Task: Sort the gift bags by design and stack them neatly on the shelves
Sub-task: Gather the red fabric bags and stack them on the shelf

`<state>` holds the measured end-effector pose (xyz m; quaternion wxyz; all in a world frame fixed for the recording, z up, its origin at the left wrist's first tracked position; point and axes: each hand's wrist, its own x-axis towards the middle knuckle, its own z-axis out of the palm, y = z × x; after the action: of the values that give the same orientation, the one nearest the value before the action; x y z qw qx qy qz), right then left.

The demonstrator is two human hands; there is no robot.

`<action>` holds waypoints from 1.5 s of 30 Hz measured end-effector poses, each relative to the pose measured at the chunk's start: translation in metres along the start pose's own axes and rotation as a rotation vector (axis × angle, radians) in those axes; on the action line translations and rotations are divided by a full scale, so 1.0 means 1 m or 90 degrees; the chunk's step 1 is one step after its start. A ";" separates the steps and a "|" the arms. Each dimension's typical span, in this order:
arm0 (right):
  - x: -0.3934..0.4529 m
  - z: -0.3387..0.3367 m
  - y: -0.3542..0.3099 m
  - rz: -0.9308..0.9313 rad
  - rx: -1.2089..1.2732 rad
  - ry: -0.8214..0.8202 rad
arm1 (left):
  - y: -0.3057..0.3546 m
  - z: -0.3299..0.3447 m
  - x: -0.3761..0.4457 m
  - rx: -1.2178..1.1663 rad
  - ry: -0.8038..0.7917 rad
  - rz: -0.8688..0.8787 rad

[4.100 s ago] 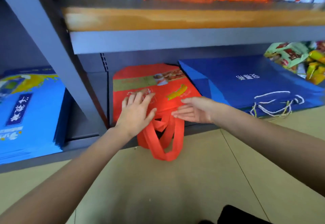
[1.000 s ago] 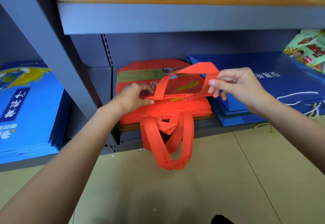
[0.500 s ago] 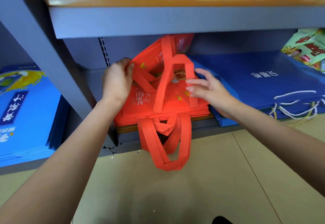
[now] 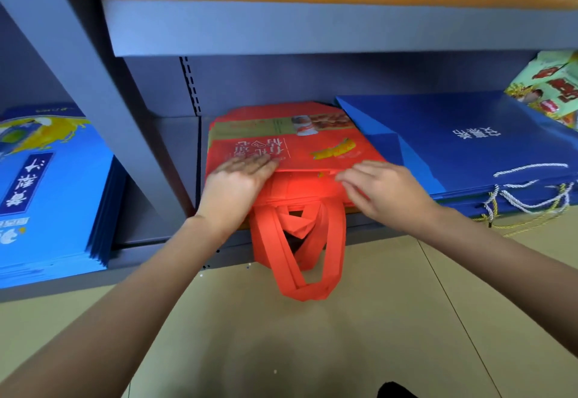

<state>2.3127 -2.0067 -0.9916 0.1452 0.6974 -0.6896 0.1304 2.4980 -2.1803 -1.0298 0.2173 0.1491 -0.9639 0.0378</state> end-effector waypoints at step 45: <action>-0.052 0.032 0.017 -0.142 -0.166 -0.166 | -0.011 -0.013 0.025 -0.101 -0.342 -0.150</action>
<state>2.2945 -1.9711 -1.0402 0.1571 0.7557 -0.6320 -0.0686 2.4849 -2.1961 -1.0076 -0.0315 0.2472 -0.9629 -0.1035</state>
